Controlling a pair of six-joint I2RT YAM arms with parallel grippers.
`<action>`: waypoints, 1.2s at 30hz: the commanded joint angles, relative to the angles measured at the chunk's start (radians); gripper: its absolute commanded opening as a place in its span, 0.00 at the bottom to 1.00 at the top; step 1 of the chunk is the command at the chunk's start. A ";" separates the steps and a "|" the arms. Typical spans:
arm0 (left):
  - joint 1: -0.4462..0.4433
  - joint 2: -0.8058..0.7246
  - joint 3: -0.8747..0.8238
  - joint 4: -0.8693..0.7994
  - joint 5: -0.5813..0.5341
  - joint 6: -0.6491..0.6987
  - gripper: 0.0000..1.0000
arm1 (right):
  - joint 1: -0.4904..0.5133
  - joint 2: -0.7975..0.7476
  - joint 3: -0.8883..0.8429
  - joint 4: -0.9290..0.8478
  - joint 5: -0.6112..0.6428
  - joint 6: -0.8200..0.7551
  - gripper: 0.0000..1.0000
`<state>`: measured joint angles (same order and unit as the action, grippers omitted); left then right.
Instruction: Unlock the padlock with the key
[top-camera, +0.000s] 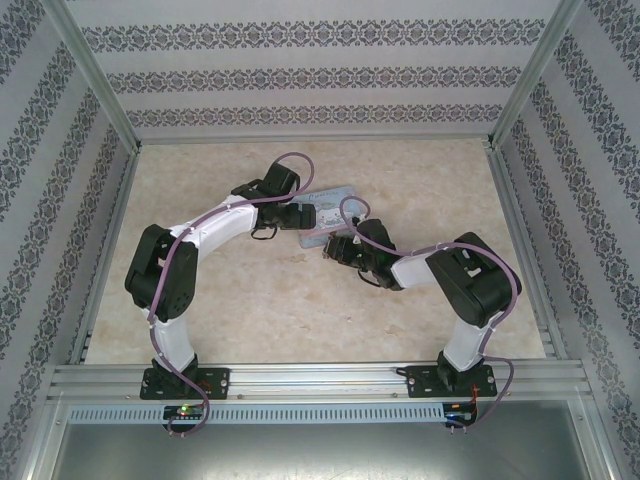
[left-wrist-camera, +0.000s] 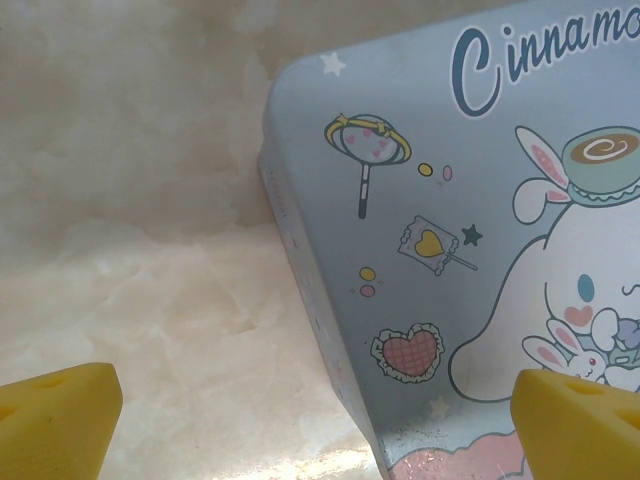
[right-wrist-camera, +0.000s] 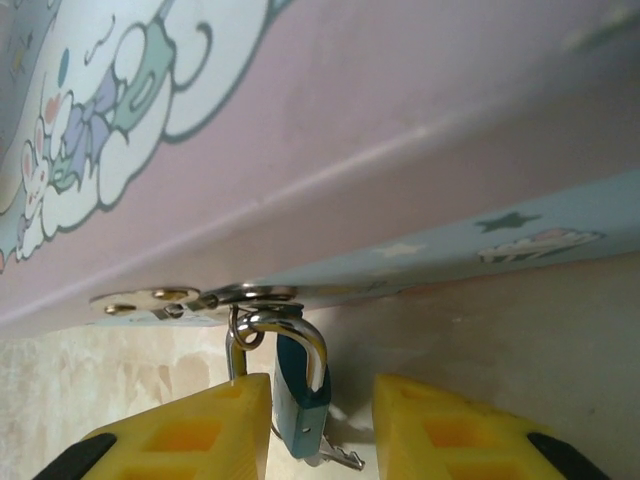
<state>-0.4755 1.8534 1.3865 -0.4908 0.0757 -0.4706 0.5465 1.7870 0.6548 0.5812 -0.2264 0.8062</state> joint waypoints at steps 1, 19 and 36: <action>0.010 0.020 0.026 -0.026 0.008 0.012 1.00 | 0.015 0.015 -0.003 0.040 -0.019 -0.002 0.35; 0.010 0.029 0.014 -0.006 0.038 -0.003 1.00 | 0.044 0.049 0.024 0.039 -0.003 0.011 0.34; 0.011 0.009 -0.024 0.004 0.047 -0.008 1.00 | 0.005 0.001 -0.063 0.045 0.016 0.022 0.01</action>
<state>-0.4755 1.8584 1.3838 -0.4889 0.1051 -0.4721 0.5694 1.8080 0.6308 0.6682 -0.2146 0.8253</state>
